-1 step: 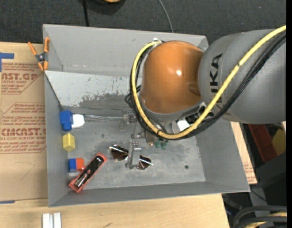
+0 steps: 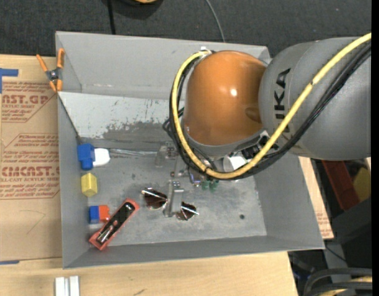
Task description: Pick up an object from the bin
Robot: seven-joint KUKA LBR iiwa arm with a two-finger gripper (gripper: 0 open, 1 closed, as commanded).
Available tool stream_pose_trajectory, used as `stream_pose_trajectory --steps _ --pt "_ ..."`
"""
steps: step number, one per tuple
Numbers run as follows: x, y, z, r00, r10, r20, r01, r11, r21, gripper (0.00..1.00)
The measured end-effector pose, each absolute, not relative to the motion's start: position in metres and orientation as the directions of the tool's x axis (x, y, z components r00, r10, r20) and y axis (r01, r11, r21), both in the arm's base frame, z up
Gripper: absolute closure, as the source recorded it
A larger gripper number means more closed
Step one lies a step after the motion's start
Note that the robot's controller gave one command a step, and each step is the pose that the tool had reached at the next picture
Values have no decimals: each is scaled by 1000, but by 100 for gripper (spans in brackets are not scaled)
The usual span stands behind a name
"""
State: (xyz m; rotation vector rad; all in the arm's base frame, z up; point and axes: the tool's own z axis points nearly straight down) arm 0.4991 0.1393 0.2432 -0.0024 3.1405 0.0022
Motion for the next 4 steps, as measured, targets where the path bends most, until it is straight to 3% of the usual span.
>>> stream_pose_trajectory --steps 1,2,3,4 --pt "507 126 205 -997 -77 -4 -77 997 2 0" --pt "494 123 162 -1000 -25 -1 -25 1000 2 0" --pt "497 117 141 -1000 -7 2 -7 1000 1 0" --pt "522 108 126 -961 -277 -4 -277 961 1 0"
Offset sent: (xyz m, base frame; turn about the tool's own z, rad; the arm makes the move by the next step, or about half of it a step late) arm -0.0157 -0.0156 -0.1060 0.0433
